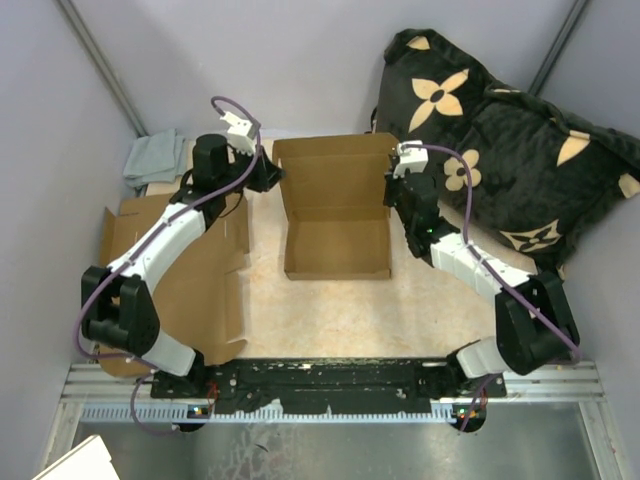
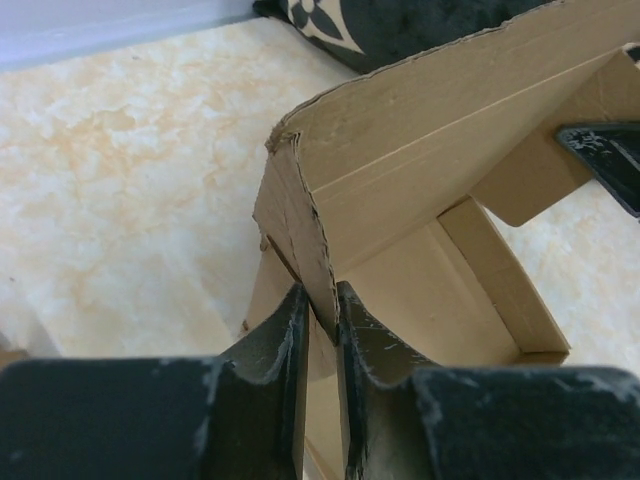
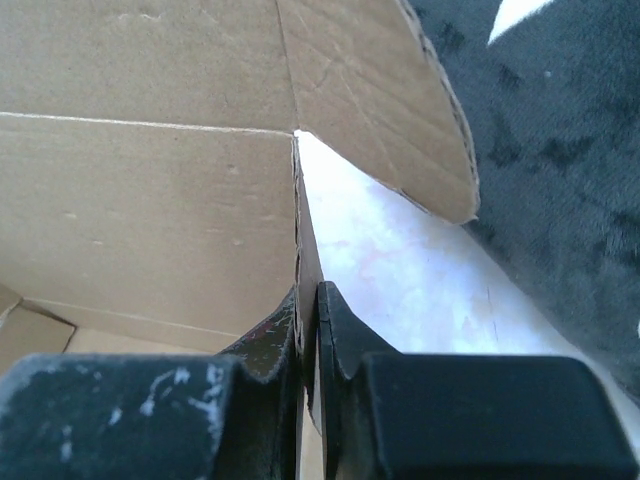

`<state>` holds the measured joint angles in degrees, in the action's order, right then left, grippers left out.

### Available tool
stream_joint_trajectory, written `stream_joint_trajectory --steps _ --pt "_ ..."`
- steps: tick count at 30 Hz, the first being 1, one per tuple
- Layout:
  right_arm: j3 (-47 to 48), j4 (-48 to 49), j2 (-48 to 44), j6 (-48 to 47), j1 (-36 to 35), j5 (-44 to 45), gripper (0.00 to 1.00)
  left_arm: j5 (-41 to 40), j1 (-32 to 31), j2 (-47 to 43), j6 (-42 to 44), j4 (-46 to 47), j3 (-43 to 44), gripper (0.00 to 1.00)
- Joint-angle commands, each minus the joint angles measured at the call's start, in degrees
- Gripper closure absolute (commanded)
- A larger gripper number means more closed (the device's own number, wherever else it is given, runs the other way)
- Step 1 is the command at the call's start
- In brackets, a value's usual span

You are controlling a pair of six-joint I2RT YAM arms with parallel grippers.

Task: Fold the paper box

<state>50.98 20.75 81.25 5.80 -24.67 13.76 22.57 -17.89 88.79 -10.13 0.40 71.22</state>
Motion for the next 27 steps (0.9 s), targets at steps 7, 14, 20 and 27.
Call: stream_joint_trajectory --steps 7,14,20,27 --pt "-6.83 1.84 -11.50 7.75 -4.81 1.81 0.93 0.99 -3.49 -9.00 -1.86 -1.61 -6.36 0.80" --pt "-12.04 -4.60 -18.14 12.71 -5.54 2.25 0.88 0.98 -4.67 -13.59 -2.53 -3.39 -10.84 0.80" --pt "-15.21 -1.73 -20.50 13.88 -6.62 6.23 0.93 0.92 -5.14 -16.63 -3.47 -1.66 -14.37 0.80" --pt "-20.96 11.27 -21.89 10.53 -7.43 8.94 0.93 -2.39 -6.67 -20.66 -1.75 3.36 -18.53 0.82"
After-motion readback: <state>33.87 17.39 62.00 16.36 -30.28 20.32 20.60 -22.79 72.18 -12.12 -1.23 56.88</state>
